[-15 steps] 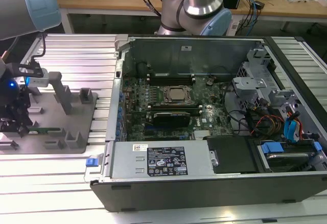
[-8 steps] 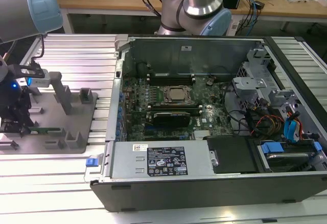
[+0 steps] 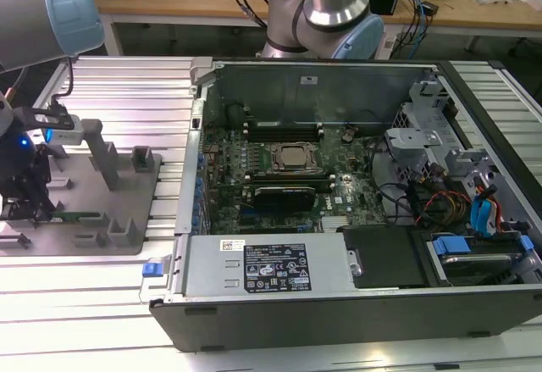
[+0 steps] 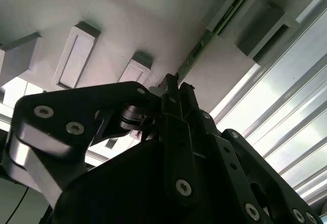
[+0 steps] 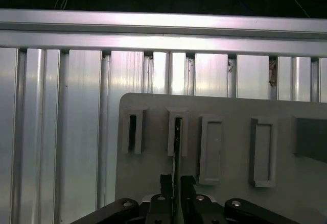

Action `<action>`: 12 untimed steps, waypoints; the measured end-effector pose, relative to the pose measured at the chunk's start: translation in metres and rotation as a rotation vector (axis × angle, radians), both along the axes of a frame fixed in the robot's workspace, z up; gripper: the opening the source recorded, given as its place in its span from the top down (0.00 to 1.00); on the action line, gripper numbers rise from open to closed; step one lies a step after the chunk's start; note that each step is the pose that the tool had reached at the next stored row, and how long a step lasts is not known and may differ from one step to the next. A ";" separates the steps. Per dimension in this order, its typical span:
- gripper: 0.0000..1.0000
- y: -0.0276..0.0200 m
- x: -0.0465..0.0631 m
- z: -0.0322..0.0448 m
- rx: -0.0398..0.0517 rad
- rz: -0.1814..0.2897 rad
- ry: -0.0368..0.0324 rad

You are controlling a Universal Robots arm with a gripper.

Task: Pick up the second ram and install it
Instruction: 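Pick up the second ram and move it above second insertion slot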

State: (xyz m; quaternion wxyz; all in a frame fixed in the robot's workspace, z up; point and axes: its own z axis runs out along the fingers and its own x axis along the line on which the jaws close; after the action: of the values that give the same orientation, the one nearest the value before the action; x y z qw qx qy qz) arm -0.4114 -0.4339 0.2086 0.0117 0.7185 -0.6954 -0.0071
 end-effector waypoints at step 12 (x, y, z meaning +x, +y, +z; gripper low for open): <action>0.91 0.0000 0.000 0.0000 -0.0002 0.000 -0.0001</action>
State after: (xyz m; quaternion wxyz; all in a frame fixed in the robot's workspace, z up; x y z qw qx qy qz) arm -0.4114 -0.4339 0.2086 0.0118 0.7184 -0.6955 -0.0070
